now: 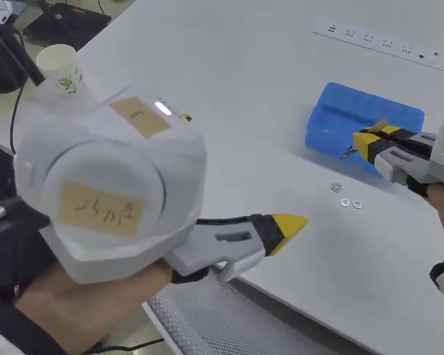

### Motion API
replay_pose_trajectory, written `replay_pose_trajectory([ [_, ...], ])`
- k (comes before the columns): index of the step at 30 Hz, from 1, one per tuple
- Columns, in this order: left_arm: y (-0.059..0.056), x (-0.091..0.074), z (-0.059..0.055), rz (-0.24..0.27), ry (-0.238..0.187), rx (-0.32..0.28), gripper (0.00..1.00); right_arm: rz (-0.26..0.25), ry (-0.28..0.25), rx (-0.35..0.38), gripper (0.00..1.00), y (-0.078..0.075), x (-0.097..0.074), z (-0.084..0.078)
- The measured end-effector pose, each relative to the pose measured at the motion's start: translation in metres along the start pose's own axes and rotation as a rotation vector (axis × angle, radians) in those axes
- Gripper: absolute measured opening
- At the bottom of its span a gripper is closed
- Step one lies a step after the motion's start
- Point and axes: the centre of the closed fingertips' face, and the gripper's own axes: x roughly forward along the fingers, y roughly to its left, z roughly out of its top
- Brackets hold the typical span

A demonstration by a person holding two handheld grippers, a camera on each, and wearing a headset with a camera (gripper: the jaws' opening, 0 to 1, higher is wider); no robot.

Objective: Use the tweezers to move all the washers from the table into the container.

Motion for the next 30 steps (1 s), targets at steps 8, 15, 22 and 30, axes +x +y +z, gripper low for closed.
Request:
replay_pose_trajectory([
  [8, -0.002, 0.003, -0.001, -0.009, 0.002, -0.005, 0.96, -0.005, 0.05, 0.016, 0.02, 0.002, 0.003, -0.023],
  [15, -0.002, 0.003, -0.002, -0.01, 0.007, -0.006, 0.96, -0.001, 0.081, 0.029, 0.02, 0.006, 0.005, -0.037],
  [22, 0.0, 0.002, -0.005, -0.006, 0.015, -0.008, 0.96, -0.012, 0.092, 0.038, 0.02, 0.003, 0.006, -0.042],
  [30, -0.001, 0.002, -0.004, -0.006, 0.016, -0.01, 0.96, -0.019, 0.092, 0.049, 0.02, -0.002, 0.009, -0.04],
])
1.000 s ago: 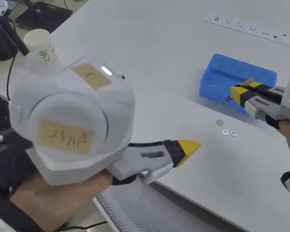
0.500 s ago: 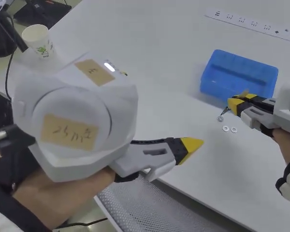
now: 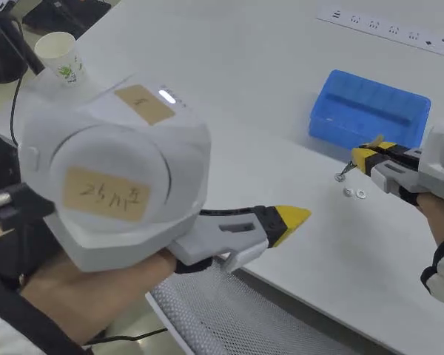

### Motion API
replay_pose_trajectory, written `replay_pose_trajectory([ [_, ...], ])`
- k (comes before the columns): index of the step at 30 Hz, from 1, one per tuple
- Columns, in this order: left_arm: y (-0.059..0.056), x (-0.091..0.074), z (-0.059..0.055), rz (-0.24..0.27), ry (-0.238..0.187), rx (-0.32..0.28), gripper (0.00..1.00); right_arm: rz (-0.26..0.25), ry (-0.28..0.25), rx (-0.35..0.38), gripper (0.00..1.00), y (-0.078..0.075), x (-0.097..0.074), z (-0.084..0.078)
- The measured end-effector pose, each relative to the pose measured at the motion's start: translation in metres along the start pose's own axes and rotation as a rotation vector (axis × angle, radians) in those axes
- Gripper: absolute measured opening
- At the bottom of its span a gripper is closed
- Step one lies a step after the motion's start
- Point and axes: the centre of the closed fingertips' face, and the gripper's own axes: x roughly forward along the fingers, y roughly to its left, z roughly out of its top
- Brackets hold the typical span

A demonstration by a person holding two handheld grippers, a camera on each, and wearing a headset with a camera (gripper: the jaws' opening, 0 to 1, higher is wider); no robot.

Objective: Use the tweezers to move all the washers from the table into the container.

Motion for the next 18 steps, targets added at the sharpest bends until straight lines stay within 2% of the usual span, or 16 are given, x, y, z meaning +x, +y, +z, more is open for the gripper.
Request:
replay_pose_trajectory([
  [18, 0.0025, -0.0004, -0.0004, 0.007, -0.006, -0.006, 0.95, 0.002, 0.009, -0.011, 0.02, 0.003, -0.0061, -0.0015],
])
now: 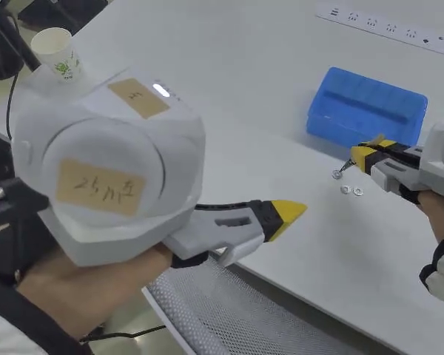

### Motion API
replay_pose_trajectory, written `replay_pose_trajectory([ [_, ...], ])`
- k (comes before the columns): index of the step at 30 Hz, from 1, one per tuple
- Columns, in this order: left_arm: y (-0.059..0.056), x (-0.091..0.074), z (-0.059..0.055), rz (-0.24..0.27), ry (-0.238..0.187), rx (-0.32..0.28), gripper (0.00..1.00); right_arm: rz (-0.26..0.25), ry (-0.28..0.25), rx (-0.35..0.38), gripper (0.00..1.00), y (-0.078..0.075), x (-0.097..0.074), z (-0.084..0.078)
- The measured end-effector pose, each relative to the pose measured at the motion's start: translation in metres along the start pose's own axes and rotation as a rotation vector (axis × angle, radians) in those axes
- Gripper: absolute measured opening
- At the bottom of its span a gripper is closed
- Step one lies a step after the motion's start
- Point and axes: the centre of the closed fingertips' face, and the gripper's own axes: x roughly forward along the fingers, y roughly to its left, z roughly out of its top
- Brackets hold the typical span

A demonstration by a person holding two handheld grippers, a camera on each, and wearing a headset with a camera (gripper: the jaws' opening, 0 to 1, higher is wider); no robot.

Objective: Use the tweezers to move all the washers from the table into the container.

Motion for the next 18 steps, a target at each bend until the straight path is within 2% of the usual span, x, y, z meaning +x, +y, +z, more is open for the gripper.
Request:
replay_pose_trajectory([
  [10, 0.0019, -0.0003, -0.0014, 0.005, 0.001, -0.006, 0.95, 0.003, 0.022, -0.016, 0.02, 0.0011, -0.0006, -0.0057],
  [18, 0.003, 0.0002, -0.0019, 0.007, 0.003, -0.006, 0.95, -0.003, 0.014, -0.014, 0.02, -0.0006, 0.0012, -0.0037],
])
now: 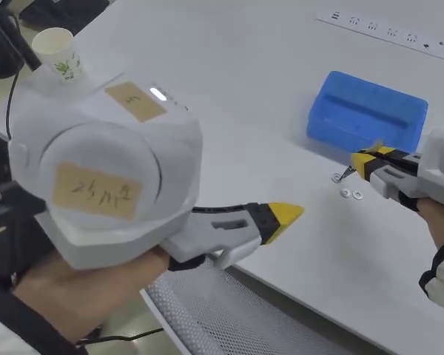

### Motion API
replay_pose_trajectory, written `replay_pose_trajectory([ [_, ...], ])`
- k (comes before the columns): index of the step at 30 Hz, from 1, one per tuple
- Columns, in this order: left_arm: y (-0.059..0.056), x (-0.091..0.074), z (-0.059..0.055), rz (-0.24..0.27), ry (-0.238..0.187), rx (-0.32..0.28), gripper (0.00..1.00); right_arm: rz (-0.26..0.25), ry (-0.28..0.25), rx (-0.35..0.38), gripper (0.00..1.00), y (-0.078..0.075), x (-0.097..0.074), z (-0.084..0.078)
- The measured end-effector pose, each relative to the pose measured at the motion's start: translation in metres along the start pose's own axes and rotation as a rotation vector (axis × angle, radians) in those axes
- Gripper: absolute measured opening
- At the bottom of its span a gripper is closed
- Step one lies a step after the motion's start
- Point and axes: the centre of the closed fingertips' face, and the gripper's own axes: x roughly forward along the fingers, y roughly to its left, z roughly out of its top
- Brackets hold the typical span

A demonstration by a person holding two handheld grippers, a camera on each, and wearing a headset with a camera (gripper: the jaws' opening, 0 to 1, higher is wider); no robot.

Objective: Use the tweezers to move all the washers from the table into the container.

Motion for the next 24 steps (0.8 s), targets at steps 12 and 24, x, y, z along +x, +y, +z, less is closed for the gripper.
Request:
replay_pose_trajectory([
  [12, 0.0014, 0.0012, -0.0011, -0.001, 0.003, 0.0, 0.95, -0.007, -0.012, 0.033, 0.03, -0.0019, 0.0013, 0.0033],
  [24, 0.0039, 0.001, -0.0006, 0.004, -0.001, -0.003, 0.95, -0.008, -0.011, 0.03, 0.02, -0.0022, -0.0012, 0.0042],
])
